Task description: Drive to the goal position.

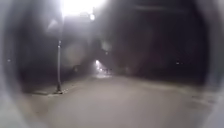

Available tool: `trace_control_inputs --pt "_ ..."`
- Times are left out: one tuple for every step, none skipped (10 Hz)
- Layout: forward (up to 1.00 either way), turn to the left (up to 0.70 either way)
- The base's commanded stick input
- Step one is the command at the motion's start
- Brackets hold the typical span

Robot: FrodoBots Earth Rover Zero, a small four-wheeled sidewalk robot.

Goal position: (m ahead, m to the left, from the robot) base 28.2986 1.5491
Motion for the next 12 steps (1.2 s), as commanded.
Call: trace_control_inputs --pt "1.0 0.04" --pt "1.0 0.04" --pt "1.0 0.04" --pt "1.0 0.04" --pt "1.0 0.04" --pt "1.0 0.04" --pt "1.0 0.04" --pt "1.0 0.04" --pt "1.0 0.04" --pt "1.0 0.08" --pt "1.0 0.14" --pt "1.0 0.09"
